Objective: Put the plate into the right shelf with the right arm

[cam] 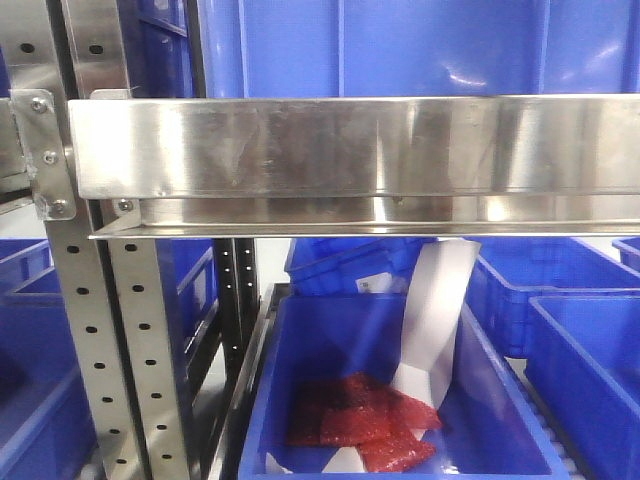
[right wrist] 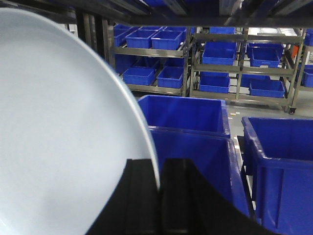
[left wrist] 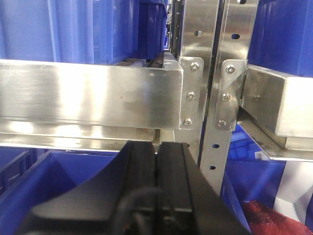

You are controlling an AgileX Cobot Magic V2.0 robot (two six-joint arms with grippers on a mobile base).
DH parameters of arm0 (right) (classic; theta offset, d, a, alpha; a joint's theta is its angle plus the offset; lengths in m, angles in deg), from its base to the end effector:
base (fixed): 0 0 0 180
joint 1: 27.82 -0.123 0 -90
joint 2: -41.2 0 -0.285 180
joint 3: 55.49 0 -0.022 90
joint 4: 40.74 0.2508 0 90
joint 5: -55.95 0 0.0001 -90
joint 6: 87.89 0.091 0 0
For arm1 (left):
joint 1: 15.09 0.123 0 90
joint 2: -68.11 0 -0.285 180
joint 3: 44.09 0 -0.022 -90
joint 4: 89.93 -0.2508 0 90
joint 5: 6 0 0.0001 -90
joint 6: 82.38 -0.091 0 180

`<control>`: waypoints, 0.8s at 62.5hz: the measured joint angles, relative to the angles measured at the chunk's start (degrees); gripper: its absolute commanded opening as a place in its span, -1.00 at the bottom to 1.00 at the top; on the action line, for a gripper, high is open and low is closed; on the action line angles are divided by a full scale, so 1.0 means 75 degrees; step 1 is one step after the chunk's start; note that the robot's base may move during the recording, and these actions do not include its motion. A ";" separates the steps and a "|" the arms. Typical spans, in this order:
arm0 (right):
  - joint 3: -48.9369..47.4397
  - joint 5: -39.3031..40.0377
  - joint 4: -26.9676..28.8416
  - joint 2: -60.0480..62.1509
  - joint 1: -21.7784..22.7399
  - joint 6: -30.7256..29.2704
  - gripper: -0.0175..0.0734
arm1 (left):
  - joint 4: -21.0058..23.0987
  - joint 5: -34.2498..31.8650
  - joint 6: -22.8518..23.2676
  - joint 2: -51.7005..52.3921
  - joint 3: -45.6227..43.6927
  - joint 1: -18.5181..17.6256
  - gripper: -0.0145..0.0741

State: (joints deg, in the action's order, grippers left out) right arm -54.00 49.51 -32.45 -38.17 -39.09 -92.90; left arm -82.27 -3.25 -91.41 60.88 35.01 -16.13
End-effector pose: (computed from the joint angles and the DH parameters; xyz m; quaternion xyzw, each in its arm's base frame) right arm 0.2767 0.0567 0.4690 -0.0542 0.6877 0.0969 0.7175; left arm 0.0571 -0.0016 0.1983 0.0171 0.7010 -0.0001 0.7129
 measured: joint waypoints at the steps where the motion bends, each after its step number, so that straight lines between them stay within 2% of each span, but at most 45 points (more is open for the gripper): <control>1: -0.0015 0.0061 0.0000 -0.0087 0.0000 0.0000 -0.49 | 0.0000 0.0000 0.0000 0.0000 0.0000 0.0000 -0.96; 11: -0.0017 0.0203 0.0000 -0.0893 0.0000 0.0000 -0.43 | 0.0000 0.0000 0.0000 0.0000 0.0000 0.0000 -0.96; 18: -0.0017 0.0203 0.0000 -0.1238 0.0000 0.0000 -0.03 | 0.0000 0.0000 0.0000 0.0000 0.0000 0.0000 -0.96; 24: -0.0017 0.0170 0.0017 -0.1365 0.0000 0.0000 0.47 | 0.0000 0.0000 0.0000 0.0000 0.0000 0.0000 -0.96; 30: -0.0017 0.0133 0.0035 -0.1392 0.0000 0.0000 0.71 | 0.0000 0.0000 0.0000 0.0000 0.0000 0.0000 -0.96; 41: -0.0017 0.0220 0.0035 -0.1152 0.0058 0.0000 0.63 | 0.0000 0.0000 0.0000 0.0000 0.0000 0.0000 -0.96; 46: -0.0017 0.0140 0.0035 -0.0872 0.0183 0.0000 0.47 | 0.0000 0.0000 0.0000 0.0000 0.0000 0.0000 -0.96; 50: -0.0017 0.0003 0.0035 -0.0592 0.0307 0.0000 0.23 | 0.0000 0.0000 0.0000 0.0000 0.0000 0.0000 -0.96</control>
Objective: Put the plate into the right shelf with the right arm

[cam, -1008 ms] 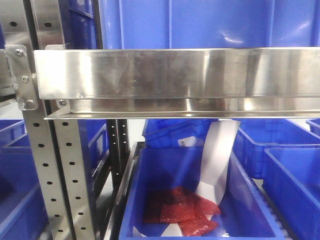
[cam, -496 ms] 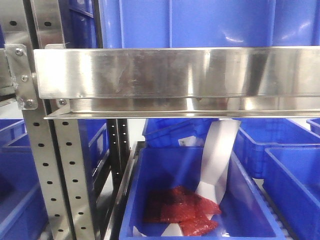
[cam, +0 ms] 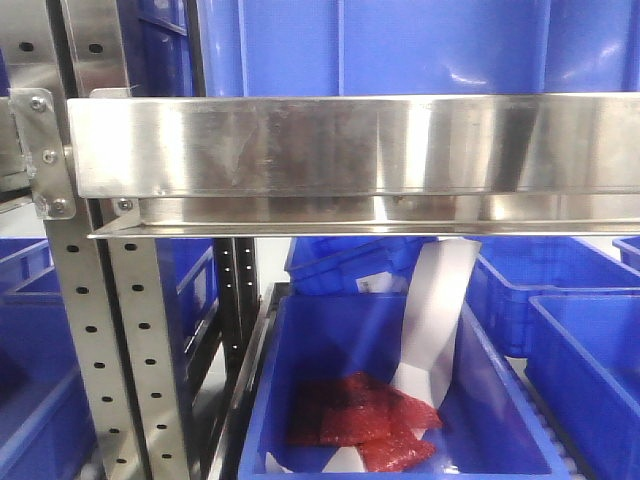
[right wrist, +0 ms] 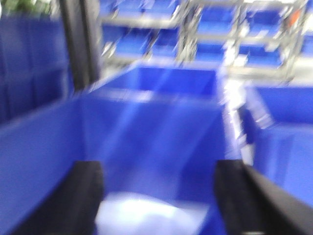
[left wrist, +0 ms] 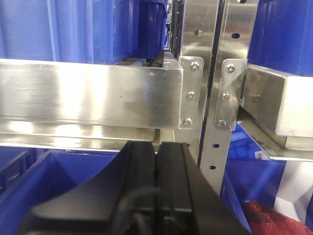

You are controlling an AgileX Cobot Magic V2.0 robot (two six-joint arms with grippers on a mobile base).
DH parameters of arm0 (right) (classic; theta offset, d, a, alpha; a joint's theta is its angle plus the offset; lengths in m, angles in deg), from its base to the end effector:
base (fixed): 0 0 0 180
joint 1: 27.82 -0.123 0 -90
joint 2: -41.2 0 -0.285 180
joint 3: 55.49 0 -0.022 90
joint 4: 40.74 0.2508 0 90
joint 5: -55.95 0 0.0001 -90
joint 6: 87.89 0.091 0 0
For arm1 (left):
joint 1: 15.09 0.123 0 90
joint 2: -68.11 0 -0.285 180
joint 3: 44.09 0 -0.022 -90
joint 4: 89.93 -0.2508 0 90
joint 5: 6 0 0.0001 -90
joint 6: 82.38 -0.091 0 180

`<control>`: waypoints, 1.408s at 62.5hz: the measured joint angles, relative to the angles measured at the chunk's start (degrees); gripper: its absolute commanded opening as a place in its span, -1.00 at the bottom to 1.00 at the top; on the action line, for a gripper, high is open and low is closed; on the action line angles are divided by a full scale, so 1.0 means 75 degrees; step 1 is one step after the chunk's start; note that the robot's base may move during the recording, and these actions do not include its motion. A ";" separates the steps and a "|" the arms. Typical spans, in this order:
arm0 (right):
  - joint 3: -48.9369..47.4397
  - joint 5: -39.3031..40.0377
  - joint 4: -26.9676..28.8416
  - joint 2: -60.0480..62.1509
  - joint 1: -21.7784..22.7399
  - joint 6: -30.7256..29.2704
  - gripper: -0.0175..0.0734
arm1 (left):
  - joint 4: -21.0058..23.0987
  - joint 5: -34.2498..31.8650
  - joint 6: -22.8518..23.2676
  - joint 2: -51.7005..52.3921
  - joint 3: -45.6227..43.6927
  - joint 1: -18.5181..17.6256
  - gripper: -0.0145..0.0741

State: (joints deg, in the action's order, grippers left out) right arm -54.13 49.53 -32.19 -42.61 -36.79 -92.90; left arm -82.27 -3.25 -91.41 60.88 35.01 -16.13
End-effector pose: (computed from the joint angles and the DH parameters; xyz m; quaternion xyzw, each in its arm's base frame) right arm 0.3043 0.0496 0.4469 -0.0401 0.7153 0.0816 0.6929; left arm 0.0571 -0.0016 0.1983 0.0171 0.7010 -0.0001 0.7129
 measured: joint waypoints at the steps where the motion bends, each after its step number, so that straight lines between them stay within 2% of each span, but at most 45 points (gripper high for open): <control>1: 0.0000 -0.0031 0.0000 0.0083 0.0033 0.0000 0.17 | 0.0000 0.0000 0.0000 0.0000 0.0000 0.0000 -0.96; 9: 0.0119 -0.0323 0.0000 0.0544 0.0345 0.0000 -0.28 | 0.0000 0.0000 0.0000 0.0000 0.0000 0.0000 -0.96; 16: 0.0621 -0.0433 0.0000 0.0991 0.0585 0.0000 -0.52 | 0.0000 0.0000 0.0000 0.0000 0.0000 0.0000 -0.96; 35: 0.3378 -0.0011 0.0005 0.3180 0.0642 0.0015 -0.51 | 0.0000 0.0000 0.0000 0.0000 0.0000 0.0000 -0.96; 46: 0.5681 0.0277 0.0005 0.5329 0.0642 0.0015 -0.51 | 0.0000 0.0000 0.0000 0.0000 0.0000 0.0000 -0.96; 59: 0.7484 0.0193 0.0005 0.7413 0.0642 0.0015 -0.51 | 0.0000 0.0000 0.0000 0.0000 0.0000 0.0000 -0.96; 71: 0.8115 0.0137 0.0005 0.8776 0.0642 0.0015 -0.51 | 0.0000 0.0000 0.0000 0.0000 0.0000 0.0000 -0.96; 88: 0.8179 0.0137 0.0005 0.9031 0.0642 0.0015 -0.51 | 0.0000 0.0000 0.0000 0.0000 0.0000 0.0000 -0.96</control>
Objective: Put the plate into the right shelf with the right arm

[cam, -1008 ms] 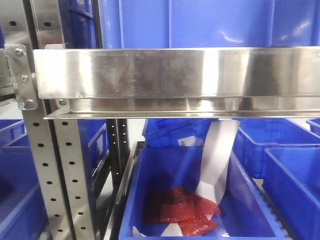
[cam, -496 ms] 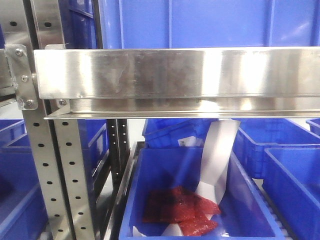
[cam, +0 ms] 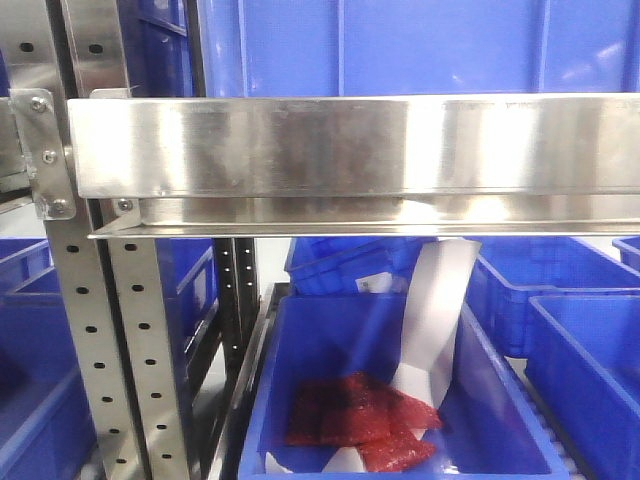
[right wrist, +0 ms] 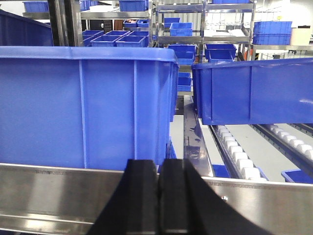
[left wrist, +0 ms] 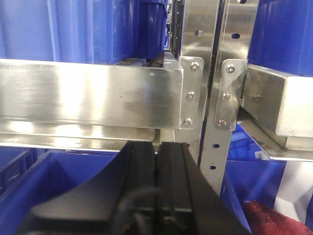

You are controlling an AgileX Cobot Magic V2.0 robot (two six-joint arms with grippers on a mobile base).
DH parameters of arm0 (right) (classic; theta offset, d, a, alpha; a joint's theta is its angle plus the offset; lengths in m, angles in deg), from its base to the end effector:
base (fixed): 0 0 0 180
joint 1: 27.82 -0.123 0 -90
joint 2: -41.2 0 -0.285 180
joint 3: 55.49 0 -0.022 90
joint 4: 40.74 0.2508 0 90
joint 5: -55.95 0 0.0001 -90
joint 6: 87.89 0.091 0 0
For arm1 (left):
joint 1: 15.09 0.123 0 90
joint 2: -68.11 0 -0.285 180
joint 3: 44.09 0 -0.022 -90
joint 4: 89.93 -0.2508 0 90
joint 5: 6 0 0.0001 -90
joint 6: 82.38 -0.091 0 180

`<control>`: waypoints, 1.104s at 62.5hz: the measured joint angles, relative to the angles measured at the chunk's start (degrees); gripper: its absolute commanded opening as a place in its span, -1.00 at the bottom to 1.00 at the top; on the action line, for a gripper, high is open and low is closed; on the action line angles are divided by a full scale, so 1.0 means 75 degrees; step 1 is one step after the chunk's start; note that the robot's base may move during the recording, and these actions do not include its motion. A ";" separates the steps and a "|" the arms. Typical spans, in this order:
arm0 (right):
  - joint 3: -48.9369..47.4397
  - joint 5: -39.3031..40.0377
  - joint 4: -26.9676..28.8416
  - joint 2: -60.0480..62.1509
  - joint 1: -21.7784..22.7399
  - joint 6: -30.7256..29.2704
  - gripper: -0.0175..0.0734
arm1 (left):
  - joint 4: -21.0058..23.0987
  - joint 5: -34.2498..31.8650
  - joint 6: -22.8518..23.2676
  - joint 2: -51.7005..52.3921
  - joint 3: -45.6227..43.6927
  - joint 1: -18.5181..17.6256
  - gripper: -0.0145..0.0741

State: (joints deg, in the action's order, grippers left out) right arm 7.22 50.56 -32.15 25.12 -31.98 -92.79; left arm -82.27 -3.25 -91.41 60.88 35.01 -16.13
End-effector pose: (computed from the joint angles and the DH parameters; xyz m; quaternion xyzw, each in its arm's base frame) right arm 0.0582 0.0055 0.2815 -0.0082 0.6699 0.0553 0.7404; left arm 0.0571 -0.0016 0.1983 0.0171 0.7010 -0.0001 0.7129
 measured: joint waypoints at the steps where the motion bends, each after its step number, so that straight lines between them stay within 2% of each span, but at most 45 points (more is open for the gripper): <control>1: 0.0000 0.0000 0.0000 0.0000 0.0000 0.0000 -0.51 | 0.0000 0.0000 0.0000 0.0000 0.0000 0.0000 -0.96; 30: 0.0031 0.0016 -0.0145 0.0000 0.0000 0.0022 -0.51 | 0.0000 0.0000 0.0000 0.0000 0.0000 0.0000 -0.96; 39: 0.0343 0.0383 -0.0924 0.0000 0.0000 0.0762 -0.51 | 0.0000 0.0000 0.0000 0.0000 0.0000 0.0000 -0.96; 47: 0.0779 0.0612 -0.1077 0.0070 0.0000 0.1588 -0.51 | 0.0000 0.0000 0.0000 0.0000 0.0000 0.0000 -0.96; 69: 0.2104 0.0495 -0.1146 0.1165 0.0013 0.1773 -0.51 | 0.0000 0.0000 0.0000 0.0000 0.0000 0.0000 -0.96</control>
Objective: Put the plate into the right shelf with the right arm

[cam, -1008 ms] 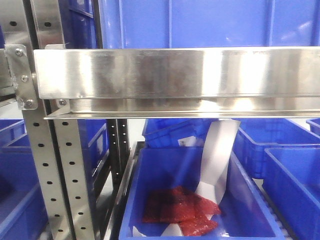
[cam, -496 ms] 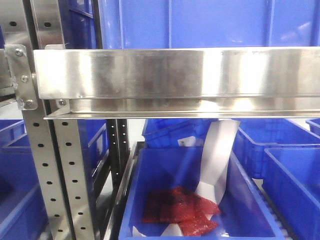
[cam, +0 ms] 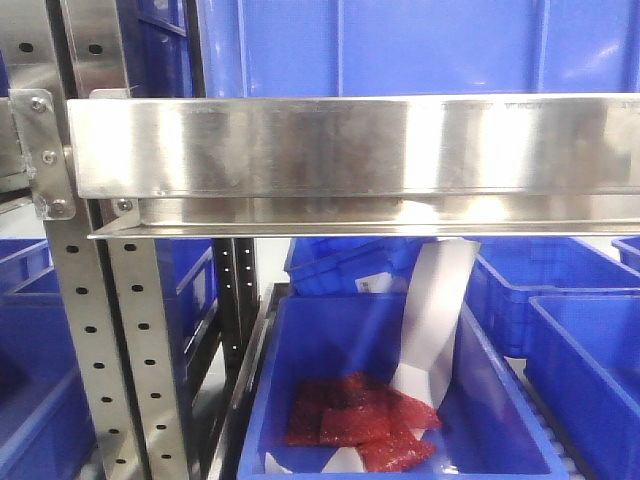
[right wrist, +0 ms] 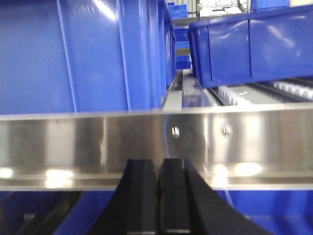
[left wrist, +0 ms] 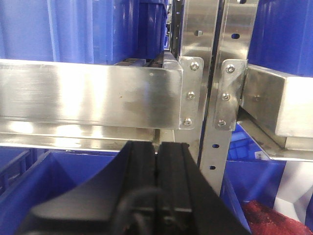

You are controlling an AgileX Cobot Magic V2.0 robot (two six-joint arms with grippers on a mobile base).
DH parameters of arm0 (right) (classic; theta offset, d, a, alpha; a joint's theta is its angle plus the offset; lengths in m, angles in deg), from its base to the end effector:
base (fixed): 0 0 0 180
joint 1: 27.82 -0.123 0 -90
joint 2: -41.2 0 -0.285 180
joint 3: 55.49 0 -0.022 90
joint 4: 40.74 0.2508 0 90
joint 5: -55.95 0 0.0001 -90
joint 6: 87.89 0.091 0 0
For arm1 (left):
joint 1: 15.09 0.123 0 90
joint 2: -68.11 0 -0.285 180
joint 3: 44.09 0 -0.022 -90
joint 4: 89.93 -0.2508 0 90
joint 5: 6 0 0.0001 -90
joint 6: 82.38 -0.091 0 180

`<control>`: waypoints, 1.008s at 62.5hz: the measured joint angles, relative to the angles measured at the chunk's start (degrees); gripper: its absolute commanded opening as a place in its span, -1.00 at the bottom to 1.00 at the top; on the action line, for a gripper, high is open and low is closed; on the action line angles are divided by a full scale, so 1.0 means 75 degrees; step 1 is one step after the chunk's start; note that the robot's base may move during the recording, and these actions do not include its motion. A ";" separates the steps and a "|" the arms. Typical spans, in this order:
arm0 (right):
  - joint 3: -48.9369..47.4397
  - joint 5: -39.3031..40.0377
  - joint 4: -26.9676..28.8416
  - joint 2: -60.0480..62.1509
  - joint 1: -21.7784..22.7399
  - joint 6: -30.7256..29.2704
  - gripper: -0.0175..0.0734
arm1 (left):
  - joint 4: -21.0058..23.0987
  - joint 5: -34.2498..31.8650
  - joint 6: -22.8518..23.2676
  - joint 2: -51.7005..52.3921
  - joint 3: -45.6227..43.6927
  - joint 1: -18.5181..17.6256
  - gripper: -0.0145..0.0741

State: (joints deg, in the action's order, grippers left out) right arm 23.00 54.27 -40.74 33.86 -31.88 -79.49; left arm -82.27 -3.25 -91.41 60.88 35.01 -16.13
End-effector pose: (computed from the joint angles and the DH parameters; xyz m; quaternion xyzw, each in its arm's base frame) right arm 0.0566 0.0040 0.2034 0.0262 0.6911 0.0784 0.7180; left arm 0.0571 -0.0016 0.1983 0.0171 0.7010 -0.0001 0.7129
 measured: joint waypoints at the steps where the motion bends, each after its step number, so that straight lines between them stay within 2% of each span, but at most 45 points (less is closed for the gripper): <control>1: 0.0018 -0.0017 0.0000 -0.0002 -0.0001 0.0000 -0.51 | 0.0000 0.0000 0.0000 0.0000 0.0000 0.0000 -0.96; 21: 0.0052 -0.0295 0.0000 0.0019 0.0708 0.0000 -0.51 | 0.0000 0.0000 0.0000 0.0000 0.0000 0.0000 -0.96; 33: 0.0052 -0.0295 0.0000 0.0019 0.0721 -0.0051 -0.51 | 0.0000 0.0000 0.0000 0.0000 0.0000 0.0000 -0.96; 46: 0.0052 -0.0280 0.0182 0.0019 0.0721 -0.0598 -0.51 | 0.0000 0.0000 0.0000 0.0000 0.0000 0.0000 -0.96; 63: 0.0052 -0.0281 0.0211 0.0019 0.0721 -0.0666 -0.51 | 0.0000 0.0000 0.0000 0.0000 0.0000 0.0000 -0.96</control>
State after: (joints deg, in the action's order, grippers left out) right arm 23.39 52.16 -39.16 34.00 -26.47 -84.48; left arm -82.27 -3.25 -91.41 60.88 35.01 -16.13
